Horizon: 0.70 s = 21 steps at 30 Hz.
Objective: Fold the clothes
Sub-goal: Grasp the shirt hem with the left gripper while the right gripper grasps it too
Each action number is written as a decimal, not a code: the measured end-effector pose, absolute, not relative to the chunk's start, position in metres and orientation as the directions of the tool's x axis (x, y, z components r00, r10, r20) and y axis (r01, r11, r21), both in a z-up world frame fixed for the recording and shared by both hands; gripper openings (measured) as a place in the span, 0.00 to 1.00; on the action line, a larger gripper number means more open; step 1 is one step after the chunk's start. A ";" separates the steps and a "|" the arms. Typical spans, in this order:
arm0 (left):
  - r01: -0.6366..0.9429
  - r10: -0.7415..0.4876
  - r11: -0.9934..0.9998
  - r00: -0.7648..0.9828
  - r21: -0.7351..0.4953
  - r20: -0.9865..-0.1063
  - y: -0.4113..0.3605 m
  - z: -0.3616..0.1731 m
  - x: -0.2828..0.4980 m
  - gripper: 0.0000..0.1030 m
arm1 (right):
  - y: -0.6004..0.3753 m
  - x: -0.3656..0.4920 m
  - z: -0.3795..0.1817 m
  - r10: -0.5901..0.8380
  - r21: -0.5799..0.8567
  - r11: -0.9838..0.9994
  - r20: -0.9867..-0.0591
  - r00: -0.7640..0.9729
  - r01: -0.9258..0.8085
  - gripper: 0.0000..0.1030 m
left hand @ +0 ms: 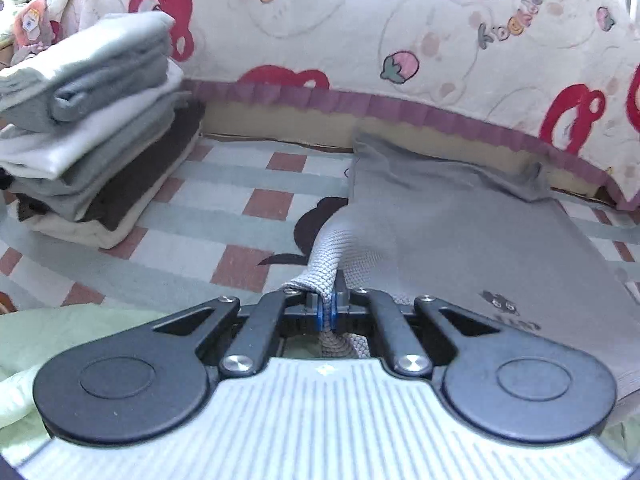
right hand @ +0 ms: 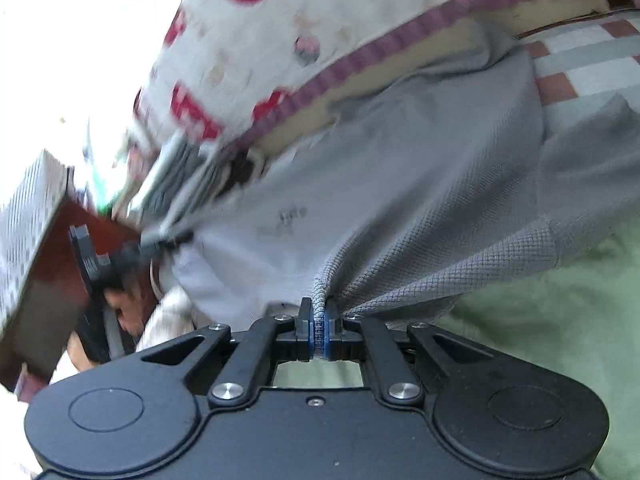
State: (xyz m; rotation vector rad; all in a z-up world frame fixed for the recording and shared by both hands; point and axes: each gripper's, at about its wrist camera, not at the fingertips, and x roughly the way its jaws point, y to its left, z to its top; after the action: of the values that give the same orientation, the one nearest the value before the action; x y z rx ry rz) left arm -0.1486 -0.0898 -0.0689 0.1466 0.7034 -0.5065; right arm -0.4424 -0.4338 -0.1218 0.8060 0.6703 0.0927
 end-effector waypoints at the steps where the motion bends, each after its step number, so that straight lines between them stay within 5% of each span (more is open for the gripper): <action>1: 0.496 -0.379 0.868 0.649 -0.011 -0.660 -0.086 -0.070 -0.154 0.03 | -0.430 -0.447 -0.129 0.329 0.694 0.692 -0.547 0.770 0.197 0.06; 4: 0.493 -0.318 0.870 0.605 0.029 -0.730 -0.081 -0.093 -0.155 0.03 | -0.428 -0.452 -0.164 0.315 0.686 0.653 -0.631 0.709 0.320 0.06; 8: 0.495 -0.335 0.869 0.554 -0.022 -0.762 -0.075 -0.100 -0.161 0.03 | -0.426 -0.456 -0.170 0.349 0.705 0.637 -0.623 0.700 0.310 0.06; 14: 0.521 -0.267 0.852 0.530 0.060 -0.805 -0.080 -0.109 -0.170 0.04 | -0.425 -0.464 -0.171 0.388 0.692 0.665 -0.641 0.662 0.280 0.06; 16: 0.547 -0.227 0.837 0.397 0.031 -0.889 -0.087 -0.130 -0.163 0.12 | -0.419 -0.461 -0.180 0.394 0.668 0.685 -0.676 0.623 0.291 0.07; 21: 0.604 -0.308 0.797 0.386 -0.014 -0.869 -0.089 -0.100 -0.176 0.20 | -0.410 -0.457 -0.183 0.399 0.613 0.736 -0.735 0.549 0.286 0.12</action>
State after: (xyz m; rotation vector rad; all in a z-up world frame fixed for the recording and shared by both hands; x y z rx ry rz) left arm -0.1762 -0.0893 -0.0996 0.3290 1.0202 -0.5934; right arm -0.4570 -0.4098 -0.1834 0.7750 1.0154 0.0753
